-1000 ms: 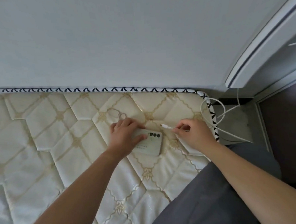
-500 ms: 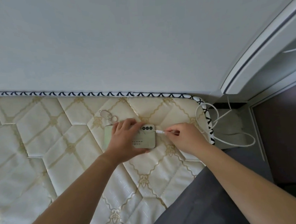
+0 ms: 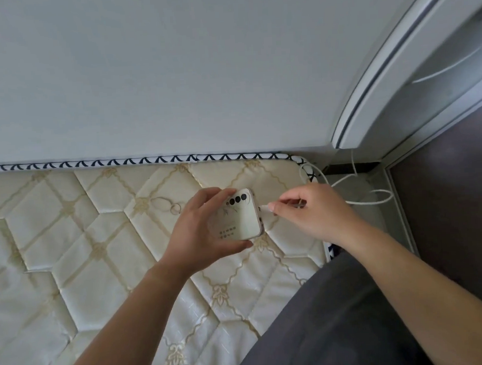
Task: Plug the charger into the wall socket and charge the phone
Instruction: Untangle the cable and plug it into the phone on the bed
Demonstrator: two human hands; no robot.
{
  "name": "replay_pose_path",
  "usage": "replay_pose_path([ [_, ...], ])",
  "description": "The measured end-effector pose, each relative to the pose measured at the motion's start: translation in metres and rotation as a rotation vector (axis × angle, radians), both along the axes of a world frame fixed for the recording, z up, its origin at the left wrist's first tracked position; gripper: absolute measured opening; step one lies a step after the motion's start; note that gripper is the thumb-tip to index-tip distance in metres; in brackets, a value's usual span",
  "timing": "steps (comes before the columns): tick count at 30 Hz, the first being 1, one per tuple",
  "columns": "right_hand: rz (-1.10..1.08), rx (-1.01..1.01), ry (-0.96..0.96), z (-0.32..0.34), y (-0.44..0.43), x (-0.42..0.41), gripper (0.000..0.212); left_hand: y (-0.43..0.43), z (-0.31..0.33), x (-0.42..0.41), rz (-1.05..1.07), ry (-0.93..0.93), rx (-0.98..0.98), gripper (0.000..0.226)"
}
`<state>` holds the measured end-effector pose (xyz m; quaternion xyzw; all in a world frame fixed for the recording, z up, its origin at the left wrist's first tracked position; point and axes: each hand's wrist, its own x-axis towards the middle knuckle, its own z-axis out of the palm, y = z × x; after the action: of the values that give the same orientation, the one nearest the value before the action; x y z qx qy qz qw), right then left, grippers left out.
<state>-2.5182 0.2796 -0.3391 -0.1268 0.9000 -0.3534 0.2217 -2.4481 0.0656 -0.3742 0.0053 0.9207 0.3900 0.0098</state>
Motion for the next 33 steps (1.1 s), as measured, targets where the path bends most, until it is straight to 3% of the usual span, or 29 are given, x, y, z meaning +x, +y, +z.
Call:
replay_pose_path([
  [16,-0.033,-0.128,-0.04,0.006,0.006,0.005,0.02,0.003,0.004,0.003,0.016,0.0,-0.019,0.091],
  [19,-0.083,-0.152,-0.027,0.002,0.008,0.006,0.018,0.007,0.001,0.0,0.11,-0.005,-0.049,0.084],
  [21,-0.112,-0.17,-0.032,-0.001,0.009,0.005,0.018,0.012,-0.004,-0.009,0.286,-0.097,-0.043,0.082],
  [24,-0.124,-0.171,-0.039,-0.005,0.01,0.006,0.02,0.016,-0.016,-0.031,0.574,-0.397,0.081,0.092],
  [27,-0.116,-0.149,-0.043,-0.008,0.011,0.006,0.02,0.015,-0.024,-0.049,0.66,-0.568,0.083,0.096],
  [30,-0.128,-0.139,-0.046,-0.012,0.013,0.006,0.019,0.009,-0.023,-0.045,0.386,-0.433,-0.268,0.096],
  [33,-0.134,-0.1,-0.063,-0.016,0.017,0.005,0.02,-0.003,-0.02,-0.034,-0.275,-0.164,-0.471,0.094],
])
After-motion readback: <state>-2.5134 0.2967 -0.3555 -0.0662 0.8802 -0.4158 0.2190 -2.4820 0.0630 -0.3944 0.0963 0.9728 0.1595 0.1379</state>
